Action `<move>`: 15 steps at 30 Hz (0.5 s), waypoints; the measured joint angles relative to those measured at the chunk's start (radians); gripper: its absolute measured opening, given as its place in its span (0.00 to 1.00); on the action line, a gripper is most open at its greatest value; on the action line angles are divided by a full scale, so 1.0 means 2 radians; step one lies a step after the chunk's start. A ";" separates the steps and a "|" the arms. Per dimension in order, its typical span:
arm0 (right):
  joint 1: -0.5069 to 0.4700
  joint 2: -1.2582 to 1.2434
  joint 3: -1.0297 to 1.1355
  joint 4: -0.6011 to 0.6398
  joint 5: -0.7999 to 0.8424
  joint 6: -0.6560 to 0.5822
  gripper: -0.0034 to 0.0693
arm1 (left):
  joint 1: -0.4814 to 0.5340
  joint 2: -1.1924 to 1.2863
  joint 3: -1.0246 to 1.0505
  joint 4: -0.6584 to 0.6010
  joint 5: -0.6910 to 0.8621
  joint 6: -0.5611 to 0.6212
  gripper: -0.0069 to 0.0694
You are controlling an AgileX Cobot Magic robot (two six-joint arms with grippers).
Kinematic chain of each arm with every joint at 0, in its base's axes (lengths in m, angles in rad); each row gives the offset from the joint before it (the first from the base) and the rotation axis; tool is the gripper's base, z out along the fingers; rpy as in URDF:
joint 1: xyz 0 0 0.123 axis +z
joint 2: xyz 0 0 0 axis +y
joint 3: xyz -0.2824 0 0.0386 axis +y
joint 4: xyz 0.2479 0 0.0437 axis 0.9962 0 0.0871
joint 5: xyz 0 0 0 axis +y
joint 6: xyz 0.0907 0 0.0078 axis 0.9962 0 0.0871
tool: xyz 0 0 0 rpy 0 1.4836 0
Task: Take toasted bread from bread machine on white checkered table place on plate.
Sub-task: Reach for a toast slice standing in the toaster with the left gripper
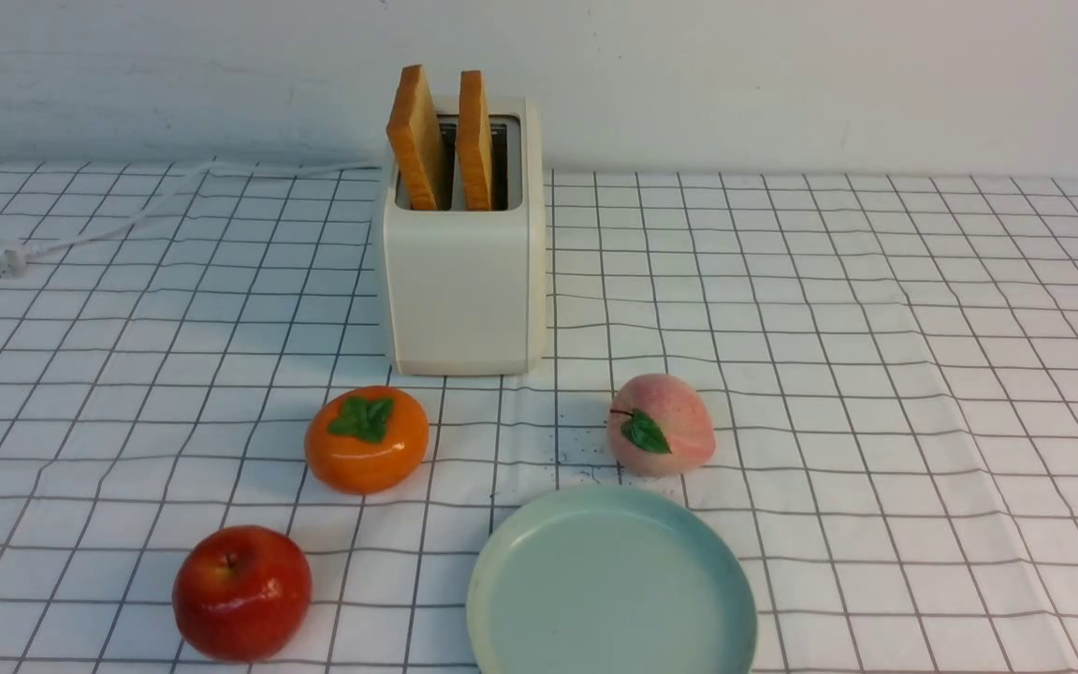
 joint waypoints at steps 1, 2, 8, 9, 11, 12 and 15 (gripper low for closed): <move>0.000 0.000 0.000 0.000 0.000 0.000 0.38 | 0.000 0.000 0.000 0.000 0.000 0.000 0.29; 0.000 0.000 0.000 0.000 0.000 0.000 0.38 | 0.000 0.000 0.000 0.000 0.000 0.000 0.29; 0.000 0.000 0.000 0.000 0.000 0.000 0.38 | 0.000 0.000 0.000 0.000 0.000 0.000 0.30; 0.000 0.000 0.000 0.000 0.000 0.000 0.38 | 0.000 0.000 0.000 0.000 0.000 0.000 0.30; 0.000 0.000 0.000 0.000 0.000 0.000 0.38 | 0.000 0.000 0.000 0.000 0.000 0.000 0.31; 0.000 0.000 0.000 0.000 0.000 0.000 0.38 | 0.000 0.000 0.000 0.000 0.000 0.000 0.31; 0.000 0.000 0.000 0.000 0.000 0.000 0.38 | 0.000 0.000 0.000 0.000 0.000 0.000 0.31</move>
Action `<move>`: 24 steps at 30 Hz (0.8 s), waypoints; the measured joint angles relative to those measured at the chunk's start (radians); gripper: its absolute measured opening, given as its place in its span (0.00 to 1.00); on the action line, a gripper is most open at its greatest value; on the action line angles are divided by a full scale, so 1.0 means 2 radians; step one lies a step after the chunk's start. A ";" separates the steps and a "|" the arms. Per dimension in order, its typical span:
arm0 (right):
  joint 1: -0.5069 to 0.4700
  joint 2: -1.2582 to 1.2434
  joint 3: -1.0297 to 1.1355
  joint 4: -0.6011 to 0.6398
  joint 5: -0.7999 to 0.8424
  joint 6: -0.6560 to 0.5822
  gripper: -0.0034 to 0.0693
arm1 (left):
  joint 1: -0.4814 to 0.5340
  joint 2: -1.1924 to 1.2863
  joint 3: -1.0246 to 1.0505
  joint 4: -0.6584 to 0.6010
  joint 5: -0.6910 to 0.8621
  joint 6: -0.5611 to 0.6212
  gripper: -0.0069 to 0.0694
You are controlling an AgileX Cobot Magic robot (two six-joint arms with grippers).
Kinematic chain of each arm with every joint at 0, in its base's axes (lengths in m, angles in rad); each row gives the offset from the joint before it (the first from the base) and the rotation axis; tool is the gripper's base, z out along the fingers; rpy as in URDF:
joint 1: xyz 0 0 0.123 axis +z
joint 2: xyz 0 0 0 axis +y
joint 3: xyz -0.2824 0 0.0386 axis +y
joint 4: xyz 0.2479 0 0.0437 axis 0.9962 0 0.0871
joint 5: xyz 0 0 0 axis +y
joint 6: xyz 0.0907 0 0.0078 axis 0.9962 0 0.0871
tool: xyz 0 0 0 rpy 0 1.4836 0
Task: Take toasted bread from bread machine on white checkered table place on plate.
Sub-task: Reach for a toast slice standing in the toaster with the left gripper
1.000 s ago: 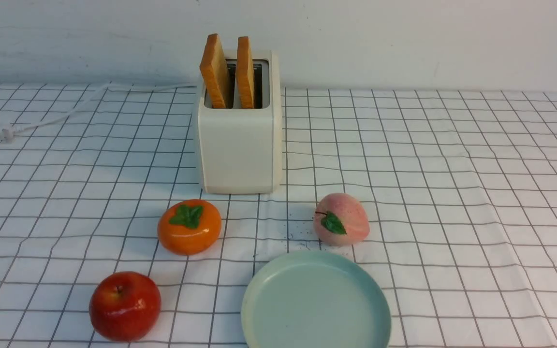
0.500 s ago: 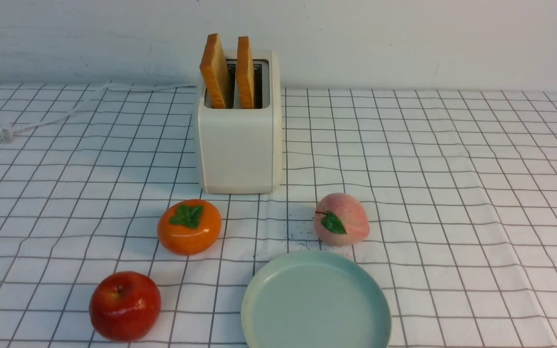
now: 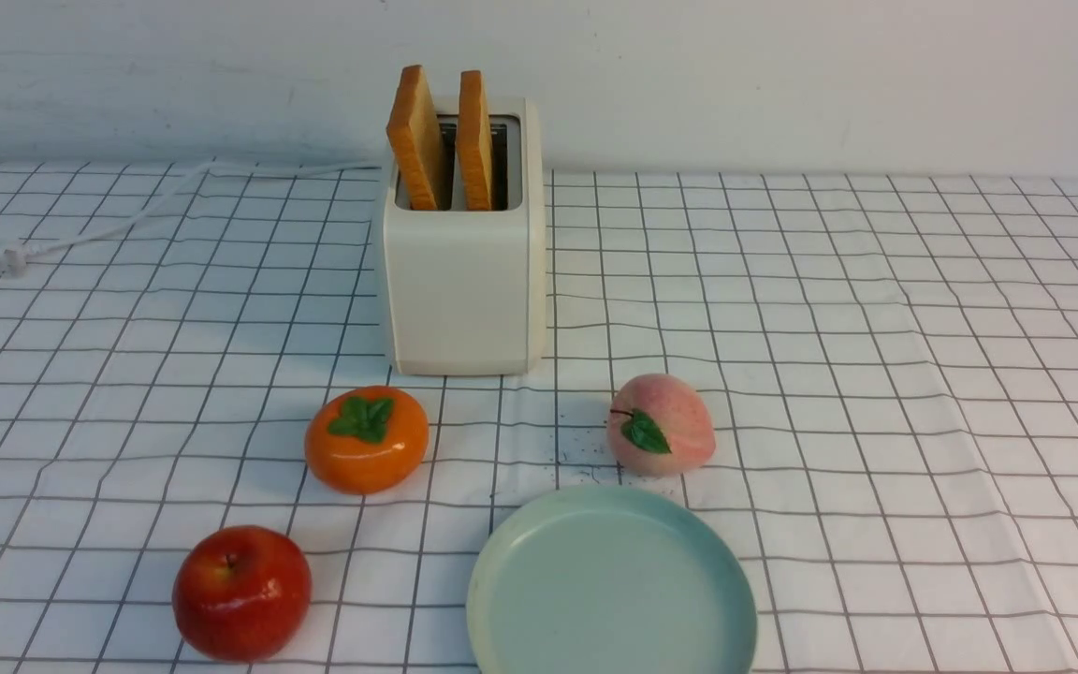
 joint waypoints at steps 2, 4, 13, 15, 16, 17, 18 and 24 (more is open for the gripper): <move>0.000 0.000 0.000 0.000 0.000 0.000 0.38 | 0.000 0.000 0.000 0.000 0.000 0.000 0.31; 0.000 0.000 0.000 0.000 0.000 0.000 0.38 | 0.000 0.000 0.000 0.000 0.000 0.000 0.31; 0.000 0.000 0.000 0.000 0.000 0.000 0.38 | 0.000 0.000 0.000 0.000 -0.001 0.000 0.33; 0.000 0.000 0.000 0.000 0.000 0.000 0.38 | 0.000 0.000 0.000 0.000 -0.008 0.000 0.33; 0.000 0.000 0.000 0.000 0.000 0.000 0.38 | 0.000 0.000 0.000 -0.002 -0.013 0.000 0.33; 0.000 0.000 0.000 0.000 0.000 0.000 0.38 | 0.000 0.000 0.000 -0.004 -0.016 0.000 0.33; 0.000 0.000 0.000 0.000 0.000 0.000 0.38 | 0.000 0.000 0.000 -0.010 -0.022 0.000 0.33; 0.000 0.000 0.000 0.000 0.000 0.000 0.38 | 0.000 0.000 0.000 -0.096 -0.091 0.000 0.33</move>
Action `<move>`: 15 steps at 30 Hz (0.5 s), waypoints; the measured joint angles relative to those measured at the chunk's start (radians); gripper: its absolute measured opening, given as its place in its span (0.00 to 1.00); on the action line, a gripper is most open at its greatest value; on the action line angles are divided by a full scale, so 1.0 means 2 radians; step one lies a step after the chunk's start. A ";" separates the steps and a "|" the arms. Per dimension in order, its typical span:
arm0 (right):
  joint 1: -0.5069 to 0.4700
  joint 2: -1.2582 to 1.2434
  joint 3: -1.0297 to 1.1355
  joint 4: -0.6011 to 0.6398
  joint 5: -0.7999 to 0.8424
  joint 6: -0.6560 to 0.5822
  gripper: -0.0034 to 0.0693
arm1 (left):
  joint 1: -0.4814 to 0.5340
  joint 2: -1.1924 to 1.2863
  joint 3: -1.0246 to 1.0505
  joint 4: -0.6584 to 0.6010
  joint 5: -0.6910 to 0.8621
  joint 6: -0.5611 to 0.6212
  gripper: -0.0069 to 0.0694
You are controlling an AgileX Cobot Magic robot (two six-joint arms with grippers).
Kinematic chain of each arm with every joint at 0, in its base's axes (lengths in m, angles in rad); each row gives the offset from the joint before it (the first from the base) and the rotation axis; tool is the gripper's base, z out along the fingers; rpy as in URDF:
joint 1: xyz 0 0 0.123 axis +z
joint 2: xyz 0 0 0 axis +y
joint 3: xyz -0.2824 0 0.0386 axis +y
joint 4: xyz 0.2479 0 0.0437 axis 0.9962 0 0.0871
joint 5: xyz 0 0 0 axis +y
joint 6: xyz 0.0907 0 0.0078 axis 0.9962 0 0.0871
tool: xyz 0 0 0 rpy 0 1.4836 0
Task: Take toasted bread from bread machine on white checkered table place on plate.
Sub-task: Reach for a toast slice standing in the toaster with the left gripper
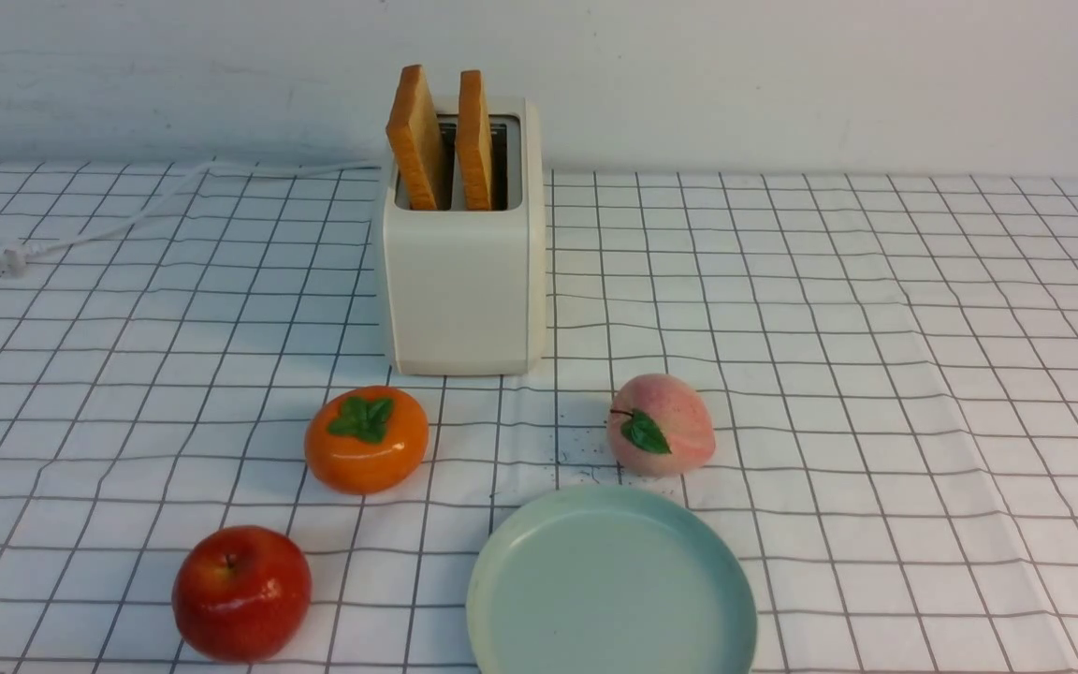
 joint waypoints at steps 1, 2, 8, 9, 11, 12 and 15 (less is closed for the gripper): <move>0.000 0.000 0.000 0.000 0.000 0.000 0.38 | 0.000 0.000 0.000 -0.005 -0.004 0.000 0.33; 0.000 0.000 0.000 0.000 0.000 0.000 0.38 | 0.000 0.000 0.000 -0.042 -0.038 0.000 0.33; 0.000 0.000 0.000 -0.021 -0.003 0.000 0.38 | 0.000 0.000 0.000 -0.165 -0.148 0.000 0.34; 0.000 0.000 0.000 -0.025 -0.007 0.000 0.38 | 0.000 0.000 0.000 -0.183 -0.164 0.000 0.35; 0.000 0.000 0.004 -0.027 -0.027 0.010 0.38 | 0.000 0.000 0.000 -0.219 -0.192 0.000 0.35; 0.000 0.000 0.005 -0.017 -0.044 0.022 0.38 | 0.000 0.000 0.000 -0.235 -0.207 0.000 0.35; 0.000 0.000 0.005 0.016 -0.094 0.058 0.38 | 0.000 0.000 0.000 -0.257 -0.234 0.001 0.35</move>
